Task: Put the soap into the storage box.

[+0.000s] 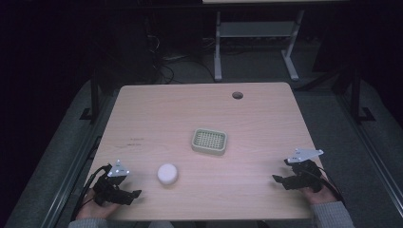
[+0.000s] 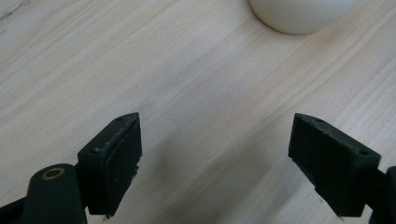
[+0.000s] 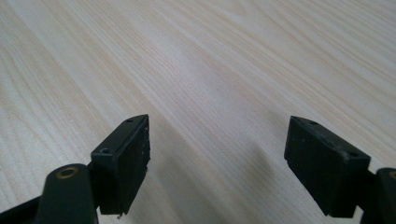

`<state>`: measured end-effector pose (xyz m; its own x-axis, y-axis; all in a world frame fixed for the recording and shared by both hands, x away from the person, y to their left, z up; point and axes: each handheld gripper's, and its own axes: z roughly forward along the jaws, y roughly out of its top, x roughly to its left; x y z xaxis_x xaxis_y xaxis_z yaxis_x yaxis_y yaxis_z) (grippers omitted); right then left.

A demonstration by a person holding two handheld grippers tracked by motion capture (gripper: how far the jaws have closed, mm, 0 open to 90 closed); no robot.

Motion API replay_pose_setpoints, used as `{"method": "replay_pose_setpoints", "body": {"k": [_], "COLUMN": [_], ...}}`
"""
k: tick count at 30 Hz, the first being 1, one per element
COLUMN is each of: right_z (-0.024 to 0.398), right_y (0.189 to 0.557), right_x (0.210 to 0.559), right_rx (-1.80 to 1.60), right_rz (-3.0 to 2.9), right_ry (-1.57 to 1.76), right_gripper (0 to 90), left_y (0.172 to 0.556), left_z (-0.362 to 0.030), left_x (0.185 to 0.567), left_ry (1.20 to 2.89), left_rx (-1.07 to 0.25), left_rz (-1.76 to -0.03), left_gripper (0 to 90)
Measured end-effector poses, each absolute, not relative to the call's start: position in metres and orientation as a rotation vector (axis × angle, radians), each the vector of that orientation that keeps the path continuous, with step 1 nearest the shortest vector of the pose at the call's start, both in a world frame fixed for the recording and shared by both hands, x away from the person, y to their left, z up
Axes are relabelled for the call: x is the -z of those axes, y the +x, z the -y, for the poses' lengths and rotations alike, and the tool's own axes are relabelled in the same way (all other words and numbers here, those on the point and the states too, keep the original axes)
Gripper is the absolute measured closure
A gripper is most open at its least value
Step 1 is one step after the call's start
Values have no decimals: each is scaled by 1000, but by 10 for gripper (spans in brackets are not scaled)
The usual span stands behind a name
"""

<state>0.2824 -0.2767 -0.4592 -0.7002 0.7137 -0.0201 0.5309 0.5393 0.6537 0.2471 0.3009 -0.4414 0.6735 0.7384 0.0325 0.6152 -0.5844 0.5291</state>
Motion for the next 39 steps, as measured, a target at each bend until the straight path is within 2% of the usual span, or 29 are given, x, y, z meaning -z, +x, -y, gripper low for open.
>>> {"method": "replay_pose_setpoints", "body": {"k": [23,39], "right_z": [271,272], "right_y": [280,279], "right_x": [459,458], "right_rx": [-923,-928], "right_rz": [-2512,-2504], "right_ry": [1008,1019], "right_gripper": [219,219], "left_y": [249,260], "left_z": [-279,-252], "left_x": [436,423], "left_ry": [2447,2546], "left_rx": [-344,-329], "left_rz": [-963,-868], "left_gripper": [175,178]}}
